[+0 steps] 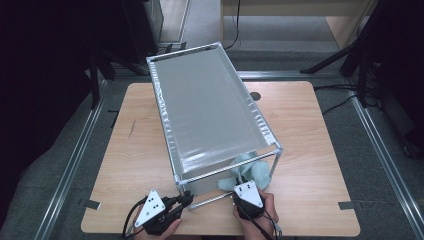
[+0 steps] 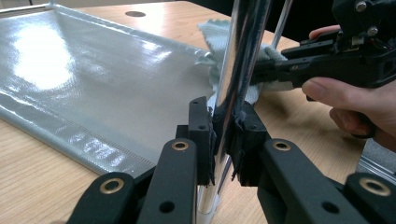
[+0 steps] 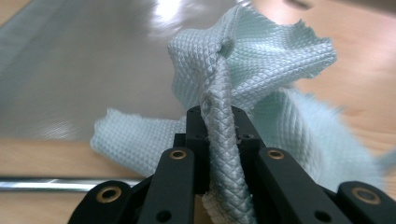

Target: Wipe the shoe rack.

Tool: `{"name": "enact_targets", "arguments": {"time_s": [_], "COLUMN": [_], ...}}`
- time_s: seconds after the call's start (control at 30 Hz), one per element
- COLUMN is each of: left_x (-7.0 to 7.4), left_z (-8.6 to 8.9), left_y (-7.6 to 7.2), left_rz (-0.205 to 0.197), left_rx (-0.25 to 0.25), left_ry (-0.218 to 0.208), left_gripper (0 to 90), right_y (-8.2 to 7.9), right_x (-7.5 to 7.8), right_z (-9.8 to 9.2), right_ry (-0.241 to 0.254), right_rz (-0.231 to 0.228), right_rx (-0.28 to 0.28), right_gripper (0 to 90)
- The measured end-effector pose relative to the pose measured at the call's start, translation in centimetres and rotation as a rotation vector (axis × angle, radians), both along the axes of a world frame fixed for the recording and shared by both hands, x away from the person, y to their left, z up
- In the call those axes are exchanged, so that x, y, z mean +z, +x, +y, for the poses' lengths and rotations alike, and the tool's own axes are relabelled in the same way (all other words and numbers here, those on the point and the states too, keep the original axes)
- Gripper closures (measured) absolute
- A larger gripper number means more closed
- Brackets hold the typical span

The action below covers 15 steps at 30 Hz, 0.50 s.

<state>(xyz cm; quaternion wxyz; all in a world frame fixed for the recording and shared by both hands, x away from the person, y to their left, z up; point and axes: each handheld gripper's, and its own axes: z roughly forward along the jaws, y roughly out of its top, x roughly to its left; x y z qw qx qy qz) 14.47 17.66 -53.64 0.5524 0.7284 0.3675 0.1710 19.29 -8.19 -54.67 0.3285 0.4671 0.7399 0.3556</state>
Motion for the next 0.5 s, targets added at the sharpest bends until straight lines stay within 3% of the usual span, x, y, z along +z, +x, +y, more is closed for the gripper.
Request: {"name": "enact_targets", "arguments": {"time_s": [0.07, 0.27, 0.37, 0.43, 0.5], "left_x": [0.0, 0.0, 0.0, 0.0, 0.0], "left_z": [0.0, -0.1, -0.1, 0.0, 0.0], "left_y": [0.0, 0.0, 0.0, 0.0, 0.0], "left_rz": [0.001, 0.000, 0.000, 0.000, 0.000], "left_rx": [-0.001, -0.003, -0.004, -0.005, -0.004], "left_ry": [-0.002, -0.001, -0.001, 0.000, 0.000], "left_gripper": [80.1, 80.1, 80.2, 80.1, 80.2], "right_y": [0.1, -0.6, -0.7, -1.1, -1.3], "right_x": [-0.3, -0.8, -0.7, -0.8, -0.8], "right_z": [0.4, 3.5, 5.3, 6.5, 6.7], "right_ry": [0.025, 0.016, 0.078, 0.067, 0.050], "right_rz": [0.050, 0.107, 0.168, 0.162, 0.151], "right_rx": [0.045, 0.186, 0.274, 0.321, 0.312], "right_gripper": [81.7, 82.4, 82.3, 82.1, 82.0]}}
